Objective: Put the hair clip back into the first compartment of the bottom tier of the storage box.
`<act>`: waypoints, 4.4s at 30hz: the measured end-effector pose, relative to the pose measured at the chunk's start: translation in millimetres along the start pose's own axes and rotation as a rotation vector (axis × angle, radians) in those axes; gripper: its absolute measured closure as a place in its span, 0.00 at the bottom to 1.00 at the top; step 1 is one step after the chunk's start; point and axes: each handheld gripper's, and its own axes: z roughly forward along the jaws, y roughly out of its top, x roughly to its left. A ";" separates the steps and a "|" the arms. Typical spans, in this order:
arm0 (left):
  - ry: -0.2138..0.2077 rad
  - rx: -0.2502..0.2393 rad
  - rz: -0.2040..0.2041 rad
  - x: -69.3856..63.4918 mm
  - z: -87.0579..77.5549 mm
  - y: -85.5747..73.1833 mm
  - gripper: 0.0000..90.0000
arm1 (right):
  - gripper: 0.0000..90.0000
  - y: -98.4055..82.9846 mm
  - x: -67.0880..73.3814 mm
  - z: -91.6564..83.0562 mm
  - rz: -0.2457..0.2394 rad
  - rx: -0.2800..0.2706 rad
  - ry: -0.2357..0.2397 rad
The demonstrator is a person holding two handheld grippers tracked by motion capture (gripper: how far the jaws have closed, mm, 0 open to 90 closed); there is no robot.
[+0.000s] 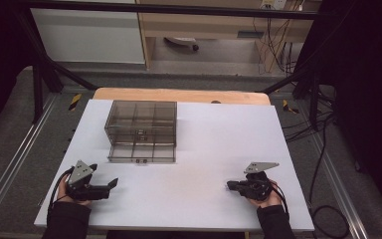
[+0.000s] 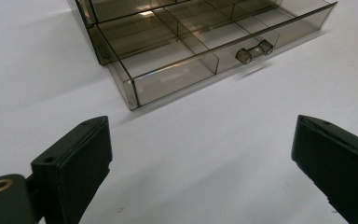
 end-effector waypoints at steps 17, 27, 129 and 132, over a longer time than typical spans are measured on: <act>-0.004 -0.007 -0.002 0.0 -0.4 0.5 0.05 | 0.99 11.1 3.3 -5.0 -0.019 -0.048 -0.030; -0.007 -0.006 -0.003 -0.2 -0.1 0.6 0.05 | 0.99 20.6 7.0 -4.2 -0.033 -0.070 -0.048; -0.018 -0.009 -0.004 -0.2 -0.3 1.0 0.05 | 0.99 147.1 80.2 100.7 -0.132 -0.136 0.013; -0.021 -0.008 -0.006 -0.1 -0.1 0.8 0.05 | 0.99 149.7 80.8 103.2 -0.135 -0.136 0.010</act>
